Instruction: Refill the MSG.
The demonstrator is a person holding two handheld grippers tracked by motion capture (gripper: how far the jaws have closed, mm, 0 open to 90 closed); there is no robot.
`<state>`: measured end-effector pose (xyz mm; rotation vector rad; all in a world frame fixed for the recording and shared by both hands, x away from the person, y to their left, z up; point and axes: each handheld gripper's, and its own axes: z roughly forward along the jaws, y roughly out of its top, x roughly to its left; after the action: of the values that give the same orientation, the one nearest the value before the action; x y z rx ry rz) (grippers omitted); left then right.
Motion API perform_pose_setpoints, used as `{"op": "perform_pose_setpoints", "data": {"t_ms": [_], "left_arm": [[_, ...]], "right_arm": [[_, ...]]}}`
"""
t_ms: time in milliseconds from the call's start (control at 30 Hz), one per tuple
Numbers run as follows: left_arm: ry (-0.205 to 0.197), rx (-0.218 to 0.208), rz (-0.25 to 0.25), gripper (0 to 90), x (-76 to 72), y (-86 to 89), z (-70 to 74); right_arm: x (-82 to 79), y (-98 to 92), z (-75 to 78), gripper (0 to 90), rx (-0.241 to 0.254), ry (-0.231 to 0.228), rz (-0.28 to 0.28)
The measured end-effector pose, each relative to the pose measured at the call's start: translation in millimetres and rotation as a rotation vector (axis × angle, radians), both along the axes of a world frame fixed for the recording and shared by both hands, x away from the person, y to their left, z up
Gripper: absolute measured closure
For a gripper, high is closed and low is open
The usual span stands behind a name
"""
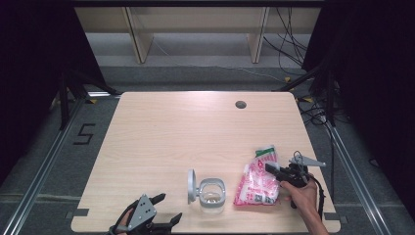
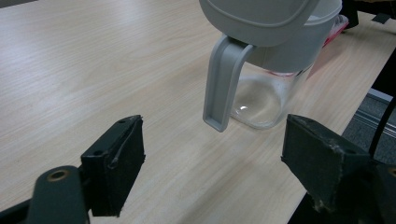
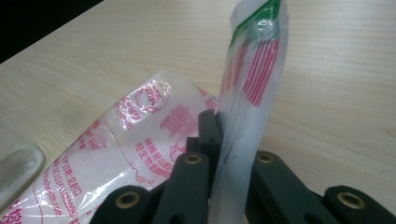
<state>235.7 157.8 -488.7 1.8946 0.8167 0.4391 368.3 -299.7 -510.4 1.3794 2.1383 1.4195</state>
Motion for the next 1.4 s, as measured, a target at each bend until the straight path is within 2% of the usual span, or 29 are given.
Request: {"op": "perform_pose_setpoints", "data": {"t_ms": [33, 67, 133, 167, 200, 233, 267, 333, 400, 433, 467, 500, 533, 567, 633, 700, 833, 867, 900, 933, 967, 1000, 1033, 1100, 1133, 1200, 1267, 1300, 1400], "left_arm": [[-0.005, 0.031, -0.003, 20.1, 0.9, 2.0, 0.6], [-0.001, 0.019, -0.001, 20.1, 0.6, 1.4, 0.5], [-0.004, 0.031, -0.002, 20.1, 0.7, 1.9, 0.6], [0.000, -0.008, 0.003, 20.1, -0.2, -0.6, -0.1], [-0.005, -0.003, 0.002, 20.1, -0.2, -0.4, -0.4], [-0.004, -0.006, 0.001, 20.1, -0.1, -0.6, -0.7], [0.009, 0.010, -0.002, 20.1, -0.7, 0.2, 0.4], [-0.001, 0.012, -0.005, 20.1, -0.5, 0.1, 0.1], [0.000, 0.005, 0.002, 20.0, -1.4, -1.3, -0.9], [0.001, 0.003, 0.000, 20.0, -1.4, -1.6, -1.2], [0.000, 0.013, 0.007, 20.0, -2.3, -2.2, -1.1], [0.002, -0.001, 0.007, 20.0, -2.5, -4.2, -2.3], [0.002, -0.001, 0.007, 20.0, -2.5, -4.2, -2.3], [0.003, -0.002, 0.001, 19.8, -4.2, -7.4, -3.1], [0.005, 0.000, 0.006, 19.7, -6.5, -9.6, -3.3], [-0.001, -0.002, 0.002, 19.7, -8.5, -12.5, -4.0], [-0.001, -0.008, 0.008, 19.7, -10.8, -12.4, -3.2], [-0.006, -0.014, 0.007, 19.7, -11.6, -12.4, -2.6], [-0.005, -0.027, 0.017, 19.7, -12.7, -13.0, -2.4], [-0.005, -0.027, 0.017, 19.7, -12.7, -13.0, -2.4], [0.029, -0.077, 0.008, 19.7, -12.8, -11.7, -1.4], [0.032, -0.082, 0.014, 19.5, -14.4, -11.9, -0.2], [0.015, -0.091, 0.020, 19.4, -15.1, -13.8, -0.7], [0.009, -0.074, 0.006, 19.4, -16.6, -15.2, 0.4], [0.009, -0.074, 0.006, 19.4, -16.6, -15.2, 0.4], [0.002, -0.069, 0.007, 19.4, -18.0, -16.7, -0.2], [0.006, -0.075, 0.011, 19.4, -19.0, -18.4, -0.9], [0.005, -0.062, 0.005, 19.4, -19.2, -18.6, -0.7], [0.014, -0.064, 0.013, 19.4, -21.4, -21.1, -0.7]], "right_arm": [[0.2, -0.5, 0.0, 90.0, -0.007, -0.024, 0.007], [-2.4, 1.7, 1.3, 90.0, 0.019, 0.006, -0.002], [-2.3, 0.2, 2.5, 90.0, -0.001, -0.040, -0.001], [-4.7, 2.2, 4.7, 90.0, 0.025, -0.020, 0.001], [-3.3, 0.5, 5.2, 90.0, 0.011, -0.053, 0.019], [-5.9, 3.1, 7.9, 90.0, 0.028, -0.053, 0.012], [-6.2, 3.1, 9.7, 90.0, 0.022, -0.068, 0.025], [-9.8, 6.6, 14.3, 90.0, 0.036, -0.068, 0.030], [-12.1, 6.9, 18.1, 90.0, 0.040, -0.114, 0.055], [-14.0, 6.8, 20.7, 90.0, 0.034, -0.119, 0.069], [-14.7, 8.6, 21.3, 90.0, 0.057, -0.145, 0.074], [-15.8, 8.0, 23.2, 90.0, 0.036, -0.169, 0.082], [-20.9, 9.9, 26.9, 90.0, 0.057, -0.142, 0.081], [-22.5, 11.5, 28.6, 90.0, 0.073, -0.162, 0.085], [-24.3, 9.7, 31.7, 90.0, 0.054, -0.171, 0.100], [-33.6, 12.7, 41.2, 90.0, 0.088, -0.221, 0.116], [-41.6, 16.9, 49.8, 90.0, 0.091, -0.260, 0.136], [-49.1, 20.8, 57.4, 90.0, 0.094, -0.281, 0.165], [-50.9, 21.8, 59.3, 90.0, 0.086, -0.311, 0.166], [-50.9, 21.8, 59.3, 90.0, 0.086, -0.311, 0.166], [-58.6, 24.7, 65.2, 90.0, 0.087, -0.301, 0.171], [-61.1, 25.1, 67.8, 90.0, 0.086, -0.289, 0.186], [-63.7, 27.0, 70.8, 90.0, 0.084, -0.318, 0.189], [-70.0, 30.4, 77.2, 90.0, 0.098, -0.308, 0.198], [-70.8, 30.9, 80.1, 90.0, 0.079, -0.332, 0.209], [-72.9, 33.8, 84.9, 90.0, 0.081, -0.348, 0.233], [-77.1, 36.8, 88.5, 90.0, 0.071, -0.359, 0.219], [-76.7, 36.9, 90.0, 90.0, 0.049, -0.382, 0.214], [-77.6, 37.7, 91.4, 90.0, 0.055, -0.375, 0.223]]}}
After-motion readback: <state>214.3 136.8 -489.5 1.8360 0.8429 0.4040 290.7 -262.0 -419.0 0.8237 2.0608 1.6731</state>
